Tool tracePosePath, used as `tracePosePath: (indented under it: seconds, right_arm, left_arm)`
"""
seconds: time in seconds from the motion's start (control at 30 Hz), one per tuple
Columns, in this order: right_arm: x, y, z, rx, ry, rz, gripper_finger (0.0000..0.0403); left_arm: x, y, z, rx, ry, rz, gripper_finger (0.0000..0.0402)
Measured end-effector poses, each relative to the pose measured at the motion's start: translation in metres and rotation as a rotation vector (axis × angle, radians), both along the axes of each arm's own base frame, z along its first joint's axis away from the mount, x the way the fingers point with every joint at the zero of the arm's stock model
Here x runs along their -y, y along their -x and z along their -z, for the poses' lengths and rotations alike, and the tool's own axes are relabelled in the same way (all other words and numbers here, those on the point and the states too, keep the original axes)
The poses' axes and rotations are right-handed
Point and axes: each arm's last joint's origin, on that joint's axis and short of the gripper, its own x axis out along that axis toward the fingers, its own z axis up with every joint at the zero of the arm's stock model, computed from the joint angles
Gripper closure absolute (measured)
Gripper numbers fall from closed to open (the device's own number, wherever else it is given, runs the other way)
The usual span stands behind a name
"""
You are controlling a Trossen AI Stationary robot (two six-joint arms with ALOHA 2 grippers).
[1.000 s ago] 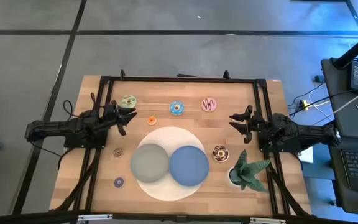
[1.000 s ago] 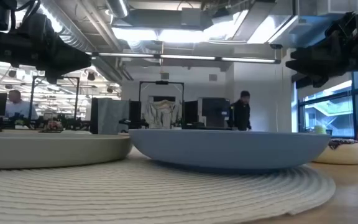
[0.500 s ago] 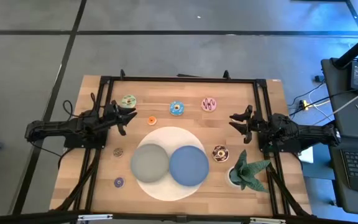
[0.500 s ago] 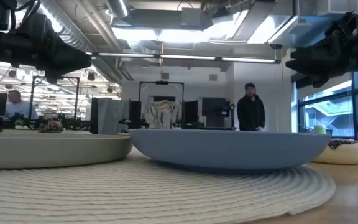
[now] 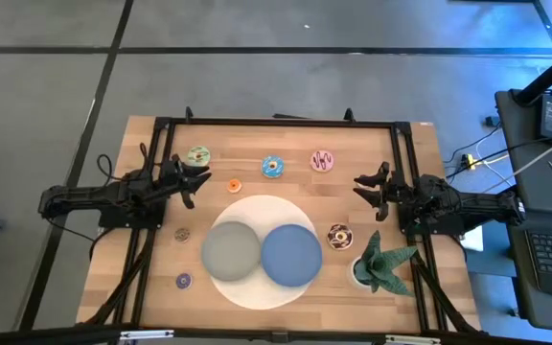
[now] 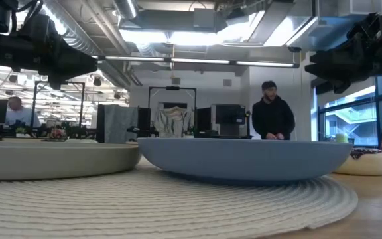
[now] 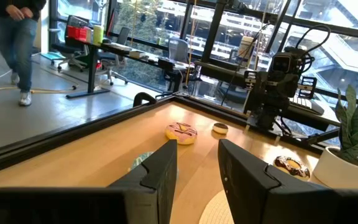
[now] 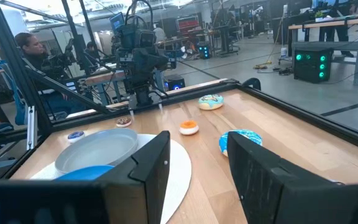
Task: Pick & Place donuts
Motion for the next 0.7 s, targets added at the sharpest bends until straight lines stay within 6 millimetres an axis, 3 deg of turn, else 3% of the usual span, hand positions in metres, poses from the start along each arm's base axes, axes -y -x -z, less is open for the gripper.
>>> tracePosePath:
  seconds: [0.7]
  right_arm:
    - [0.0, 0.0, 0.0, 0.01, -0.05, -0.002, 0.0241]
  left_arm:
    - [0.0, 0.0, 0.0, 0.0, 0.0, 0.0, 0.0288]
